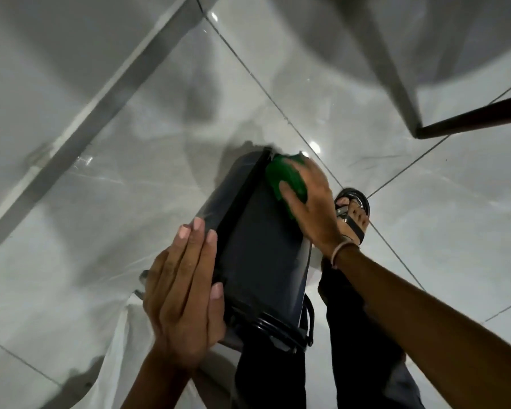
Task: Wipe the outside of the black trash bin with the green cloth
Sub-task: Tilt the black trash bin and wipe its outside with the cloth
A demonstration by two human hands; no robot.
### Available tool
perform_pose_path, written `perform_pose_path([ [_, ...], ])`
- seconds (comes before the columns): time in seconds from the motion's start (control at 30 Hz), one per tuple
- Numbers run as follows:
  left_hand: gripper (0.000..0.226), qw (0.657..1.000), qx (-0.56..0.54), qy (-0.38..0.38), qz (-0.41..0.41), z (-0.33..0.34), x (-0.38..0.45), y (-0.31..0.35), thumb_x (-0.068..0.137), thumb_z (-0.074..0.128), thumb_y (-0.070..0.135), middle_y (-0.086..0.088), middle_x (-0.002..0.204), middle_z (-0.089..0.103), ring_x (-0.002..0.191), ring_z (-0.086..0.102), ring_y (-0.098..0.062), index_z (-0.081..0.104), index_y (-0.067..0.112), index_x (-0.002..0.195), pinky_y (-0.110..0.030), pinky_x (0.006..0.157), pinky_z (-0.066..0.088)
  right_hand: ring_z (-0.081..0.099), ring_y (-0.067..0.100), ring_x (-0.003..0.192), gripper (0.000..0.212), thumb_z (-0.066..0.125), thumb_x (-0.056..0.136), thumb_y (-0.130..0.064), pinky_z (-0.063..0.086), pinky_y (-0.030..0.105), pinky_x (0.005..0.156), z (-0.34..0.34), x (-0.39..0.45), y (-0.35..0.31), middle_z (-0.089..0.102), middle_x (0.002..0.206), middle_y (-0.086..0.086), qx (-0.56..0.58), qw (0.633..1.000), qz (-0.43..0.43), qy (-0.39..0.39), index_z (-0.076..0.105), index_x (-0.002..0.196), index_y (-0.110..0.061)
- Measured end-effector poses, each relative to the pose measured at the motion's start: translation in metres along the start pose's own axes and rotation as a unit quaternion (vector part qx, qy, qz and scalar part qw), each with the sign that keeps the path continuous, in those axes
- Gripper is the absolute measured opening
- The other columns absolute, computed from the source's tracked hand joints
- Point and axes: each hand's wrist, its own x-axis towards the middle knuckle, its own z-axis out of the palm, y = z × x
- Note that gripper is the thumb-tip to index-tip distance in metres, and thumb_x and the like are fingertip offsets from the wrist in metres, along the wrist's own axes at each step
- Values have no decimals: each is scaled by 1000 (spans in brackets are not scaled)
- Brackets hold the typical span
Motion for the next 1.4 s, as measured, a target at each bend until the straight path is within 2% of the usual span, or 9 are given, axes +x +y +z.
perform_pose_path([
  [0.1,52,1000,2,3,-4,2,5,2,107,32,18,-5,167,45,154,47,-28,47,6,155,-39,119,40,28,28,160,49,65,101,-18,26,52,131,4,4,-6,34,170,11,61,994,90,20,55,149,-16],
  [0.33,52,1000,1,0,-25,0,17,-5,108,30,19,-2,169,41,156,43,-27,45,9,157,-34,120,37,27,25,163,55,64,94,-27,24,43,132,-8,-75,-14,33,173,4,43,947,-276,-159,55,147,-29],
  [0.43,52,1000,9,-8,-17,-1,13,-2,106,31,16,-5,168,43,155,45,-31,48,3,154,-37,121,37,34,33,158,50,62,99,-9,30,45,130,-5,-30,10,40,166,15,60,996,-39,-45,54,148,-12],
  [0.53,51,998,8,-8,-60,0,17,4,108,30,18,-7,166,44,156,43,-30,48,4,154,-38,122,37,42,35,151,47,56,104,-7,37,51,126,-6,5,12,48,158,16,224,947,223,47,49,151,-10],
  [0.77,50,982,2,8,-191,-2,36,4,111,28,19,-16,162,48,160,36,-24,49,2,153,-34,128,30,20,5,162,49,61,97,-33,13,26,132,-2,-60,-11,35,171,-1,147,953,-227,-138,55,146,-30],
  [0.93,52,978,-11,-17,-210,6,61,10,111,28,24,-14,164,46,161,33,-20,50,3,152,-29,130,25,51,28,141,50,53,102,-30,39,42,123,7,-12,25,54,154,12,262,931,249,43,50,150,-19],
  [1.07,47,966,-14,-40,-256,22,79,8,108,32,24,-8,152,61,156,42,-18,66,9,136,-40,127,32,60,40,131,49,51,104,-31,49,45,113,13,19,41,62,145,19,290,862,414,-34,48,151,-17],
  [1.23,41,959,3,-40,-281,31,100,7,100,33,20,-3,97,72,98,65,-27,73,10,101,-41,91,47,63,36,128,42,58,101,-28,51,44,111,-7,12,35,66,139,13,294,900,317,-54,57,143,-23],
  [1.4,34,956,11,-49,-289,12,70,1,101,37,24,1,104,69,101,58,-11,70,14,106,-38,96,45,27,22,160,55,66,94,-53,23,46,130,-12,-42,15,32,171,-1,252,955,70,-137,48,146,-46],
])
